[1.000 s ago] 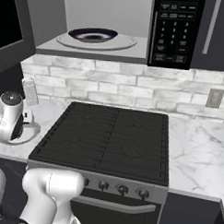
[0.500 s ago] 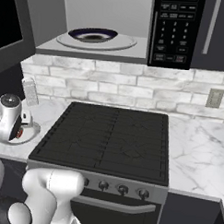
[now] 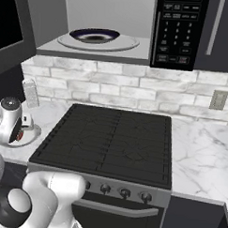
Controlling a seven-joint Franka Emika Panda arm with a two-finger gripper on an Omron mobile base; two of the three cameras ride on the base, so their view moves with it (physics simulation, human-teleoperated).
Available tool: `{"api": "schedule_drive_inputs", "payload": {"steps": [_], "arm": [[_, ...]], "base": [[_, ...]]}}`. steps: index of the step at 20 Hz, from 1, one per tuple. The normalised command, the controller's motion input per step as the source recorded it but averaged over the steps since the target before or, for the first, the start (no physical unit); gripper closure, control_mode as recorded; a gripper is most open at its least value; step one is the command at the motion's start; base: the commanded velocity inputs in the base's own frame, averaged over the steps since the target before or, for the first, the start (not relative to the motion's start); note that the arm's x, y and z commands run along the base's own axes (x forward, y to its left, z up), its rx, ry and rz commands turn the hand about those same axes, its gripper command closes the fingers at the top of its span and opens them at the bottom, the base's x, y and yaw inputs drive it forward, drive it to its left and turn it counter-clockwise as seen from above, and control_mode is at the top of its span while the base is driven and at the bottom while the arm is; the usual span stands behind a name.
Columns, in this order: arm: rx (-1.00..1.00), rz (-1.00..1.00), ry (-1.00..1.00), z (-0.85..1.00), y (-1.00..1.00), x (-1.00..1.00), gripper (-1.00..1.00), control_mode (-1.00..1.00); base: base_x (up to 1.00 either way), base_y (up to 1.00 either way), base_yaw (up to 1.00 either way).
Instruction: Pick the sweet potato from the counter and place it in the microwave. Then turn on the microwave.
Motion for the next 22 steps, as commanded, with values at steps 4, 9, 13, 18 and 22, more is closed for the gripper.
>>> {"api": "schedule_drive_inputs", "payload": {"steps": [4, 9, 13, 18, 22], "arm": [[-0.03, -0.02, 0.0, -0.13, 0.11, 0.21, -1.0, -1.0], [-0.03, -0.02, 0.0, -0.09, 0.11, 0.2, -1.0, -1.0], [-0.02, -0.01, 0.0, -0.11, 0.11, 0.21, -1.0, -1.0], [-0.02, -0.01, 0.0, -0.12, 0.11, 0.2, -1.0, -1.0], [-0.03, -0.01, 0.0, -0.12, 0.1, 0.16, -1.0, -1.0]], "base": [[0.0, 0.0, 0.0], [0.0, 0.0, 0.0], [0.0, 0.0, 0.0], [0.0, 0.0, 0.0], [0.0, 0.0, 0.0]]}}
